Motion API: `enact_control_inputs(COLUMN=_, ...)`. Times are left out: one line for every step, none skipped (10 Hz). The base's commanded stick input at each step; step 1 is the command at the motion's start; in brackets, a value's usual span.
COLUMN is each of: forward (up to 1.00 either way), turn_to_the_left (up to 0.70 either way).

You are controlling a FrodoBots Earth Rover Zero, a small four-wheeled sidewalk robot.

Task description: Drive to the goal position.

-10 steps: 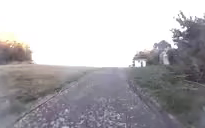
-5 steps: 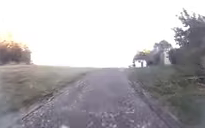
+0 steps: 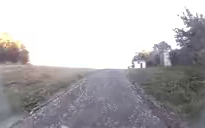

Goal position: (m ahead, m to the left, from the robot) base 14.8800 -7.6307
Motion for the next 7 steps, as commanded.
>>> enact_control_inputs(forward=1.0, turn_to_the_left=-0.02)
enact_control_inputs(forward=1.0, turn_to_the_left=-0.02)
enact_control_inputs(forward=1.0, turn_to_the_left=0.0)
enact_control_inputs(forward=1.0, turn_to_the_left=0.0)
enact_control_inputs(forward=1.0, turn_to_the_left=0.0)
enact_control_inputs(forward=1.0, turn_to_the_left=0.0)
enact_control_inputs(forward=1.0, turn_to_the_left=0.0)
